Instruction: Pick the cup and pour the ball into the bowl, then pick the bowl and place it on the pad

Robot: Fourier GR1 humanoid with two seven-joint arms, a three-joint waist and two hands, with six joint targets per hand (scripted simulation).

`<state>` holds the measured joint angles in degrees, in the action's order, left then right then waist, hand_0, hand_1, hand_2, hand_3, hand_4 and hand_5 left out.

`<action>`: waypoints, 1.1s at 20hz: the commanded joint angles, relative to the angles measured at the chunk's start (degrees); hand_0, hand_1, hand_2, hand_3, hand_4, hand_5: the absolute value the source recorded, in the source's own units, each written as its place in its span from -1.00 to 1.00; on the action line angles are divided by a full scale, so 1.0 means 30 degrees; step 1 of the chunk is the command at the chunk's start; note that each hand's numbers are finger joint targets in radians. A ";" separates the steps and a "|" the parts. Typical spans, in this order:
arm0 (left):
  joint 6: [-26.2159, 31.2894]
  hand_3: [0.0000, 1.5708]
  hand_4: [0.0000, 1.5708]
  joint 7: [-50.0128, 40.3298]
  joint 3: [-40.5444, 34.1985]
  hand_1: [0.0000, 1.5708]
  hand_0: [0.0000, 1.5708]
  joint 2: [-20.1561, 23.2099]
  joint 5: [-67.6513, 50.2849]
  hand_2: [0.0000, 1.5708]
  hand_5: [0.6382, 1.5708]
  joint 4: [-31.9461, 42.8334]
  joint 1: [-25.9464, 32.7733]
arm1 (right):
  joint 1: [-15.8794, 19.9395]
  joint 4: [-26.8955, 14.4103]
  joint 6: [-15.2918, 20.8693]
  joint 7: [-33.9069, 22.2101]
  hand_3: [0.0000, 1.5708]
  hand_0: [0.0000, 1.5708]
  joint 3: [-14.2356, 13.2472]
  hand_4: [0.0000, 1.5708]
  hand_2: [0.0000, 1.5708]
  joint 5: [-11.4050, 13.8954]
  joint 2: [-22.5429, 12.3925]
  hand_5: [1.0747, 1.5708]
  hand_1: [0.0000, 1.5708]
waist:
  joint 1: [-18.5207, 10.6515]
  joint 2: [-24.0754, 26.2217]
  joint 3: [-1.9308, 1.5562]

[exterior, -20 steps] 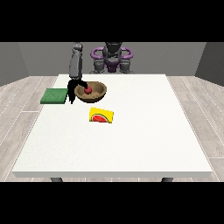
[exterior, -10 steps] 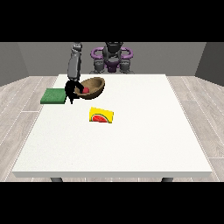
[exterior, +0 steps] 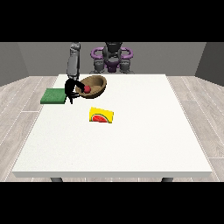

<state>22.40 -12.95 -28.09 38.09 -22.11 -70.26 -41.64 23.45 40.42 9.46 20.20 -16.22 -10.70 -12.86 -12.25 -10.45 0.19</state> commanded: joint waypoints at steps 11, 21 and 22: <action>0.0386 -1.00 0.53 0.2708 -0.0962 -1.00 -1.00 0.0768 0.1268 -1.00 0.94 0.3300 0.2791 | 0.2184 0.1249 -0.2399 -0.9864 -0.31 1.00 0.0908 0.40 1.00 0.1580 -0.8036 0.99 1.00 | 0.3578 0.1535 -0.0043; 0.1191 -1.00 0.54 0.5647 -0.1562 -1.00 -1.00 0.1298 0.1164 -1.00 0.96 0.4230 0.4130 | 0.1932 0.0300 -0.3831 -0.8360 -0.32 1.00 -0.0374 0.40 1.00 0.1015 -0.8861 0.97 1.00 | 0.3566 -0.0005 -0.0061; 0.1831 -1.00 0.54 0.5135 -0.1711 -1.00 -1.00 0.1851 0.0662 -1.00 0.97 0.4166 0.4171 | 0.1957 -0.0156 -0.3625 -0.8373 -0.51 1.00 -0.0529 0.43 1.00 0.1171 -0.9084 0.99 1.00 | 0.2984 0.0300 -0.0065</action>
<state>26.36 0.19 -32.90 43.25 -19.69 -58.17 -31.06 29.80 41.42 -0.70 -5.98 -17.11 -7.50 -39.33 -2.21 -9.21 0.02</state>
